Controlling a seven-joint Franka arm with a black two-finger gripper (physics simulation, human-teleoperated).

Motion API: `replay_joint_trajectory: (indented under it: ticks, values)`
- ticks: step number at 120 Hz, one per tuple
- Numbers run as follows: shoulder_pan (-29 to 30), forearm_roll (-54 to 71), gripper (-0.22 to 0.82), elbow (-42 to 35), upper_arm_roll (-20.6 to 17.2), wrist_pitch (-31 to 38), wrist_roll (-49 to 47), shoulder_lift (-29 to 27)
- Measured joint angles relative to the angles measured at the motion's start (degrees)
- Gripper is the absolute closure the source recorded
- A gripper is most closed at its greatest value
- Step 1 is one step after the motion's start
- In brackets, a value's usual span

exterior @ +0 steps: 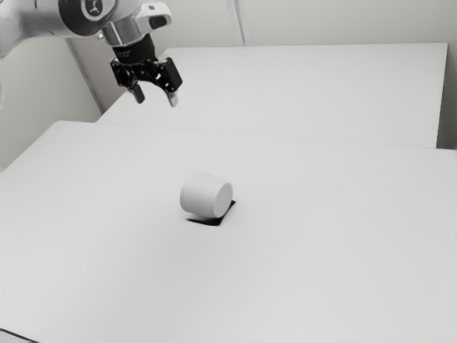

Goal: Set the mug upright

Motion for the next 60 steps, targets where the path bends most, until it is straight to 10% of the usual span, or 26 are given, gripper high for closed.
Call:
replay_joint_trajectory:
  ticks: [60]
  values:
    - [1.83,-1.17,0.0,-7.56,1.95,1.97,-0.83,-3.44]
